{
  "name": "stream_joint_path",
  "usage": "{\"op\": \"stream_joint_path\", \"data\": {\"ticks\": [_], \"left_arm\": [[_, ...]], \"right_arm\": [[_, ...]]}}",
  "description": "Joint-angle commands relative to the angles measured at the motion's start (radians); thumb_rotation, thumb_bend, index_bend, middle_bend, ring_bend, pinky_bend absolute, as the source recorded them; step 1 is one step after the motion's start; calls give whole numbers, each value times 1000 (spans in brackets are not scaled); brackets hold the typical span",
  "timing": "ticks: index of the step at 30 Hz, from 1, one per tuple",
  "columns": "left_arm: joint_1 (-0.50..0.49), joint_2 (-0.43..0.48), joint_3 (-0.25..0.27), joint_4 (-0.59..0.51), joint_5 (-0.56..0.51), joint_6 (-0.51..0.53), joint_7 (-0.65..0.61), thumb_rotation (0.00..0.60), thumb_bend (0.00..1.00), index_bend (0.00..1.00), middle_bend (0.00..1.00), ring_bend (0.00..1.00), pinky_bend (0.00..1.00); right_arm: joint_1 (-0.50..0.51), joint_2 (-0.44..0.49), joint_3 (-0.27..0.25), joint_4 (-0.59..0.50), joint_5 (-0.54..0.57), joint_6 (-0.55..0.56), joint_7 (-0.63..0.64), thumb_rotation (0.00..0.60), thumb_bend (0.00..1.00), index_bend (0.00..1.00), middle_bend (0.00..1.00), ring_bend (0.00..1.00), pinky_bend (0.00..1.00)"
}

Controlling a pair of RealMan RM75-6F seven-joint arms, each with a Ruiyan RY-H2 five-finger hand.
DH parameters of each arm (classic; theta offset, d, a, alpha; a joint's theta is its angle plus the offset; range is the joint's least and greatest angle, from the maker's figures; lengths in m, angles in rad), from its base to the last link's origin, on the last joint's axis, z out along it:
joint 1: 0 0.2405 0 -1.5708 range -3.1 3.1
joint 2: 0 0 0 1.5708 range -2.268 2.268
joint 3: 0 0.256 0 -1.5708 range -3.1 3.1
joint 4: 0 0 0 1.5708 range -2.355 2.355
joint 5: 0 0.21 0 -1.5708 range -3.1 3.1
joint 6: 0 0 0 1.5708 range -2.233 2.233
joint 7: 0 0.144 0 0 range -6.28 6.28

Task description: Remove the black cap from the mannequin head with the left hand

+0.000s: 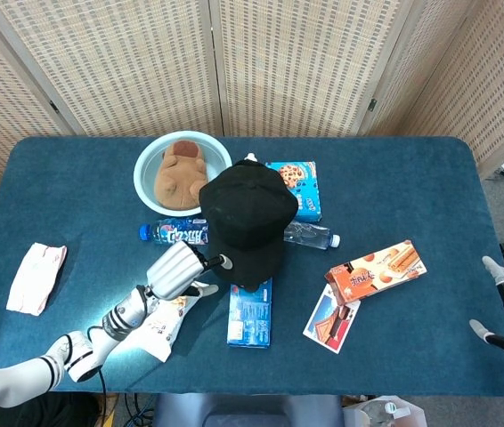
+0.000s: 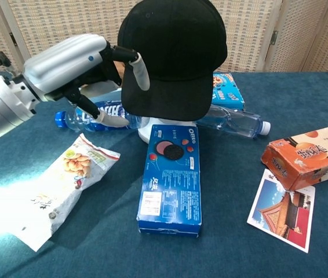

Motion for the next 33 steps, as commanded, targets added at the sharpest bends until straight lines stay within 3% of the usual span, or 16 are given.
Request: {"op": "stream_joint_path", "data": {"ticks": [1,13,33], "left_arm": [[-15,-28,4,40,-11,6,8,600,62,457,1000,989,1000],[-46,-109,9,151,-47,44,-9,600,62,481,1000,994,1000],[-71,-179,2,150,-123,31,40,600,62,487,1000,1000,1000]], "right_arm": [[-2,1,0,1,1,2,2,600,83,123,223,138,246],[-7,3,0,6,9,0,8,600,82,123,223,138,246],[-16,-1,-2,23,9,4,27,600,83,123,223,138,246]]}}
